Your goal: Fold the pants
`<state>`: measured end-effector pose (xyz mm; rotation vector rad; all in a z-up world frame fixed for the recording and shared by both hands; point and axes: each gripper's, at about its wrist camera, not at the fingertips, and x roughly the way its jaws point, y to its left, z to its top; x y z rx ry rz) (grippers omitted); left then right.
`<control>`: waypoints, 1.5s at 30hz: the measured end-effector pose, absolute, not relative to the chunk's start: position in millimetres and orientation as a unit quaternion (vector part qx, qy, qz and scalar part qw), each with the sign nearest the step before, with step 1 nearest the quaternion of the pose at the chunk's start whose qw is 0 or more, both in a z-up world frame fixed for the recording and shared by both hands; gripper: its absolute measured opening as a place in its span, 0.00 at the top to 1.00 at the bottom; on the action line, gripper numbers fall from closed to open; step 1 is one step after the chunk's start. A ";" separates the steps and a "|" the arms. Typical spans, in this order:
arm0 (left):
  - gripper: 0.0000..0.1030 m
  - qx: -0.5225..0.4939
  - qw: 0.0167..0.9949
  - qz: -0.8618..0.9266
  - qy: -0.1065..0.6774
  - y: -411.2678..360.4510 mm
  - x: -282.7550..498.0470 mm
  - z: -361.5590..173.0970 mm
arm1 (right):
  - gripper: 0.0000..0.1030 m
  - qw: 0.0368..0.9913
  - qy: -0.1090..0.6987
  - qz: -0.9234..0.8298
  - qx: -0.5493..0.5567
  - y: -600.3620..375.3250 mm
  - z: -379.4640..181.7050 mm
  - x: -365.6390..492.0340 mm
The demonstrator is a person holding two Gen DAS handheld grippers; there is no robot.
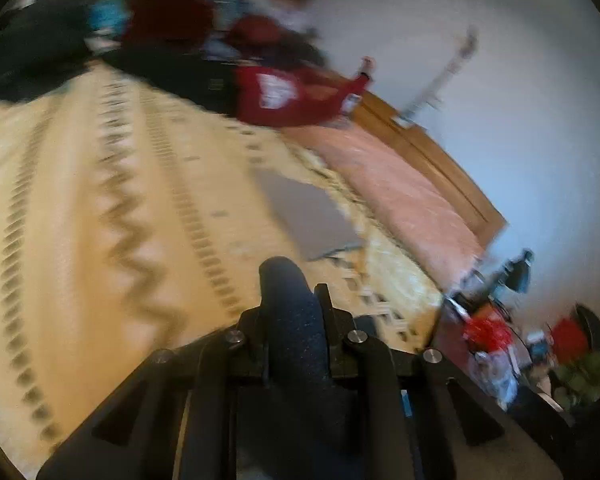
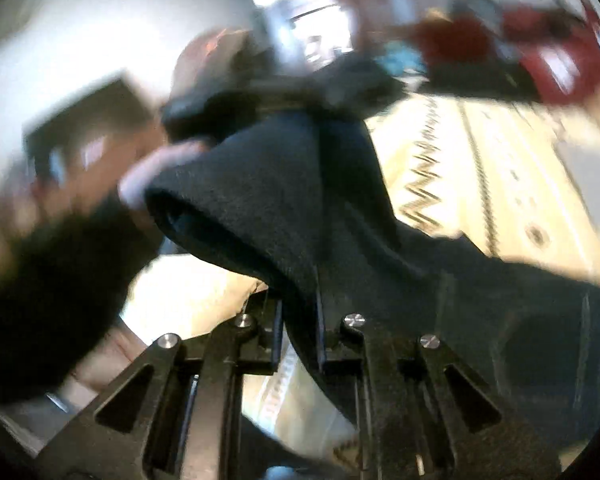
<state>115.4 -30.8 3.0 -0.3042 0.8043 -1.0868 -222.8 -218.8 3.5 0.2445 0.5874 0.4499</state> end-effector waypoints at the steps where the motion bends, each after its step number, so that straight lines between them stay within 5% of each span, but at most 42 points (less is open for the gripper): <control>1: 0.83 -0.132 0.765 -0.510 0.370 -52.3 111.9 8.4 | 0.87 0.923 0.285 0.212 0.149 -240.1 4.9 -227.6; 9: 0.84 -0.044 0.702 -0.557 0.442 -283.9 80.9 -40.0 | 0.87 0.867 0.281 0.141 0.386 -393.2 -53.8 -265.7; 17: 0.82 0.011 0.687 -0.537 0.490 -381.1 42.3 -109.3 | 0.85 0.798 0.296 0.106 0.515 -459.5 -133.7 -285.0; 21: 0.47 0.016 0.698 -0.513 0.500 -403.1 30.2 -122.7 | 0.81 0.771 0.289 0.102 0.558 -474.0 -146.8 -290.2; 22: 0.39 0.019 0.699 -0.508 0.502 -407.3 28.4 -123.6 | 0.80 0.776 0.295 0.096 0.550 -475.3 -144.6 -291.3; 25: 0.35 0.010 0.696 -0.522 0.494 -416.6 23.0 -118.3 | 0.76 0.801 0.302 0.086 0.509 -475.5 -127.8 -295.2; 39: 0.34 -0.056 0.756 -0.454 0.469 -296.2 48.7 -80.0 | 0.69 0.794 0.322 0.086 0.509 -508.5 -126.3 -296.8; 41: 0.34 -0.067 0.763 -0.439 0.470 -272.6 52.5 -82.4 | 0.73 0.795 0.322 0.088 0.506 -513.7 -129.7 -299.4; 42: 0.34 -0.070 0.765 -0.435 0.470 -264.0 53.0 -83.3 | 0.83 0.809 0.322 0.078 0.485 -513.2 -123.7 -297.7; 45: 0.34 -0.077 0.773 -0.425 0.464 -237.7 49.5 -85.7 | 0.86 0.835 0.302 0.070 0.455 -508.3 -107.0 -311.9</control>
